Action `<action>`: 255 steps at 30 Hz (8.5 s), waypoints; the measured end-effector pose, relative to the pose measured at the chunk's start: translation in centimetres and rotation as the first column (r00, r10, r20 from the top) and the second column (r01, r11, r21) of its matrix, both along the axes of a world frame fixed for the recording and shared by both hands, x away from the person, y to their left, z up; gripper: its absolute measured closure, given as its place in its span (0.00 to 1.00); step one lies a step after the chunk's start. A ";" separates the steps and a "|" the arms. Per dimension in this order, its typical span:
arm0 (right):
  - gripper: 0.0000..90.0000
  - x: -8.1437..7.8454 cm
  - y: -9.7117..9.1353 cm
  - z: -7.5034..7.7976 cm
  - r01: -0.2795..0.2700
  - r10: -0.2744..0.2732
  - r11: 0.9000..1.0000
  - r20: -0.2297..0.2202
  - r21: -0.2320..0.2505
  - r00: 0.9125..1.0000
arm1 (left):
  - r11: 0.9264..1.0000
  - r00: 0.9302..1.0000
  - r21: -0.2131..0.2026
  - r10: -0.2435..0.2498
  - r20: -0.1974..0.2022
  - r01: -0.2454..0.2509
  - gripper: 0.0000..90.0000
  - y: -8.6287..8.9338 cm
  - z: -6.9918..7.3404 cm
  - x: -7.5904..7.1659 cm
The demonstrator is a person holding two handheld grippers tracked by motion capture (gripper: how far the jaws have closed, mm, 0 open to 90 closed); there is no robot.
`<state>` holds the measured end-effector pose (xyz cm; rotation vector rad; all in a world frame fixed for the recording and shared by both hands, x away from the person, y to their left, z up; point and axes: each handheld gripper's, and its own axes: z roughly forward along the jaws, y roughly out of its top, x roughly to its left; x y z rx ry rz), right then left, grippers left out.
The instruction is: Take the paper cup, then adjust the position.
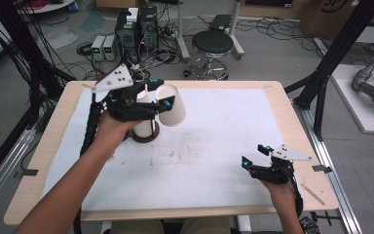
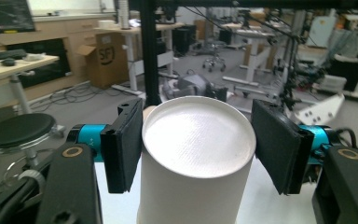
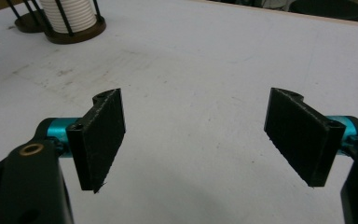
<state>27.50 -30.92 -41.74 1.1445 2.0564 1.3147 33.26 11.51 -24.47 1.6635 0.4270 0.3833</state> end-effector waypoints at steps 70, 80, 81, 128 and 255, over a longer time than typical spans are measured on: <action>0.22 2.1 13.4 1.0 -0.522 0.518 0.853 0.089 0.016 0.851 | 0.979 0.981 0.088 -0.175 -0.088 0.182 0.41 -4.3 -10.2 -2.8; 0.26 2.1 13.7 0.9 -0.536 0.530 0.843 0.107 0.038 0.841 | 0.978 0.976 0.050 -0.199 -0.086 0.204 0.40 -4.7 -9.9 -3.1; 0.27 2.1 13.7 0.8 -0.538 0.532 0.842 0.108 0.038 0.840 | 0.977 0.976 0.054 -0.200 -0.085 0.205 0.40 -4.7 -9.9 -3.1; 0.35 2.8 15.9 5.3 -0.642 0.651 0.606 -0.170 -0.470 0.739 | 0.888 0.930 0.313 -0.262 -0.256 0.337 0.19 -4.1 -10.0 -2.1; 0.46 2.2 10.0 2.4 -0.698 0.684 0.699 0.140 0.155 0.716 | 0.940 0.935 0.000 -0.341 -0.101 0.342 0.31 -1.4 -15.0 -3.3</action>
